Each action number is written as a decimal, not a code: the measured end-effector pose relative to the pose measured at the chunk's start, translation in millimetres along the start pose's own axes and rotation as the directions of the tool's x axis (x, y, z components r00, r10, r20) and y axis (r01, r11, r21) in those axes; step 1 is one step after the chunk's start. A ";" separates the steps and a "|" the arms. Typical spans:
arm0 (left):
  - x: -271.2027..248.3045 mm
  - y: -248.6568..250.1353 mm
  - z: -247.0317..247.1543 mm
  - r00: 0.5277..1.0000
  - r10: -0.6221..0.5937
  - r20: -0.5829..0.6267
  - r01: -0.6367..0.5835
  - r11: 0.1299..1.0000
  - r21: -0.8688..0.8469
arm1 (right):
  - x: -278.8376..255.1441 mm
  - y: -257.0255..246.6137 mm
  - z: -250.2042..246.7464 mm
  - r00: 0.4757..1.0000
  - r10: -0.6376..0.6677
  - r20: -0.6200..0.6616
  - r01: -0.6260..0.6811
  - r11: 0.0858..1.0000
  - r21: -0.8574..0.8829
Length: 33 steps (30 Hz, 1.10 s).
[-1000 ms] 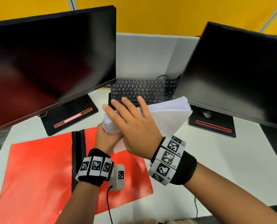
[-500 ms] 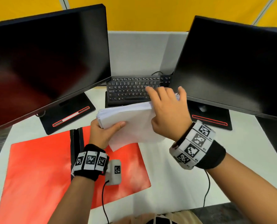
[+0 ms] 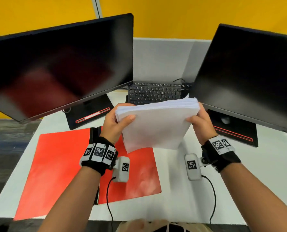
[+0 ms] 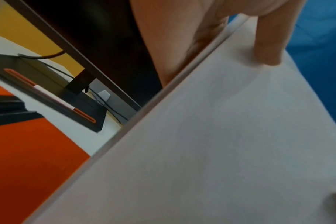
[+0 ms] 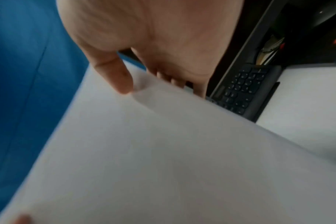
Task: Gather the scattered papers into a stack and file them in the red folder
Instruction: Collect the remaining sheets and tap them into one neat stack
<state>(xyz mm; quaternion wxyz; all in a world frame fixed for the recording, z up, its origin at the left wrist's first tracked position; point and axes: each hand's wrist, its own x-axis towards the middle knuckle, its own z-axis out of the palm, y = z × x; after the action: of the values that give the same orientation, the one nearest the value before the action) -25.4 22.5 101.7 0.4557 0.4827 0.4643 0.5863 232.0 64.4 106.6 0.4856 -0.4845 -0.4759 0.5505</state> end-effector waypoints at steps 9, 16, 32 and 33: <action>-7.1 -2.5 32.8 0.950 0.008 -0.311 -0.040 0.994 -0.097 | -3.9 25.0 22.8 0.994 -0.023 -0.105 0.026 0.999 0.033; 16.3 55.6 37.8 0.916 0.399 0.028 -0.208 0.414 0.886 | -3.5 30.3 16.0 0.992 -0.090 -0.092 0.080 0.991 -0.107; 68.8 96.9 42.4 0.941 -0.184 0.285 -0.173 0.460 0.871 | 2.4 44.3 8.2 0.937 -0.145 -0.319 0.072 0.971 -0.230; 69.3 100.4 29.4 0.956 -0.162 0.246 -0.109 0.583 0.805 | 4.1 48.0 3.0 0.938 -0.030 -0.345 -0.026 0.987 -0.156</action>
<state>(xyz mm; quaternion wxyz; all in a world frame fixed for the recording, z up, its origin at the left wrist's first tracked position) -13.3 78.2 213.5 0.2571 0.7112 0.6147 0.2240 225.2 64.6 58.8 0.5222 -0.6101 -0.4259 0.4167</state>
